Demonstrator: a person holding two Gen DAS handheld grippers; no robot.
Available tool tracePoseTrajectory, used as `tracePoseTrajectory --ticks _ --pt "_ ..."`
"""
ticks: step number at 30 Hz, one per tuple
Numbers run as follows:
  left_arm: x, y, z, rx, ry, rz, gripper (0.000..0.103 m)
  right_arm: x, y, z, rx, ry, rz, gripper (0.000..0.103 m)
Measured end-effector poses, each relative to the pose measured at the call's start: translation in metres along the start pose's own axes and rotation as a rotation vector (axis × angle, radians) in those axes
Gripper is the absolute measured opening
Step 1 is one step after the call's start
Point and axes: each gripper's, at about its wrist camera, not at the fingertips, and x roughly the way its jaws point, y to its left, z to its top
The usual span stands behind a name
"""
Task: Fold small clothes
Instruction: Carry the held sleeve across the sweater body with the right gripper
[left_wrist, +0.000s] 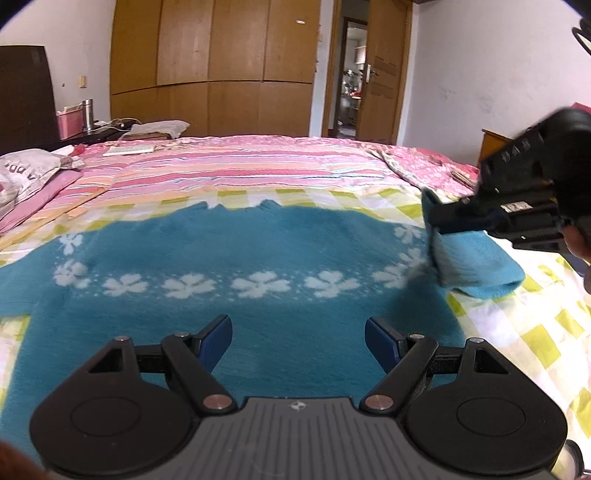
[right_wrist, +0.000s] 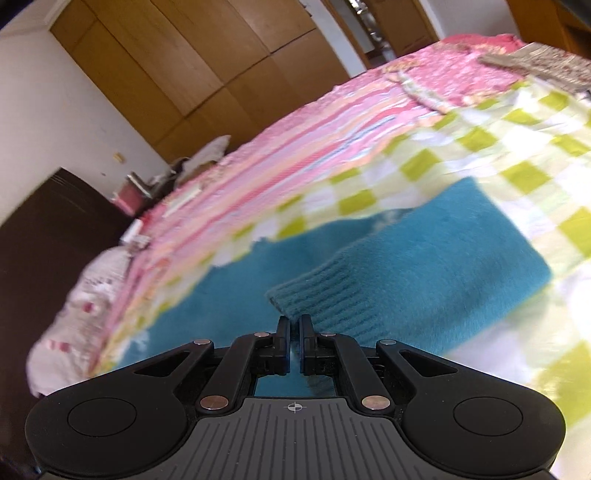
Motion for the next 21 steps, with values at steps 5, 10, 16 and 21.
tracePoseTrajectory --ticks 5,10,16,21 --pt "0.001 0.015 0.003 -0.027 -0.003 0.017 0.085 0.025 0.018 0.005 0.025 0.017 0.05 0.004" --pt "0.003 0.025 0.003 -0.026 0.002 0.039 0.085 0.049 0.031 0.004 0.038 0.038 0.081 0.004" --pt "0.008 0.039 0.002 -0.048 0.019 0.055 0.085 0.078 0.049 0.003 0.034 0.054 0.113 0.004" --pt "0.009 0.051 0.002 -0.073 0.021 0.07 0.085 0.101 0.062 -0.001 0.02 0.08 0.124 0.004"
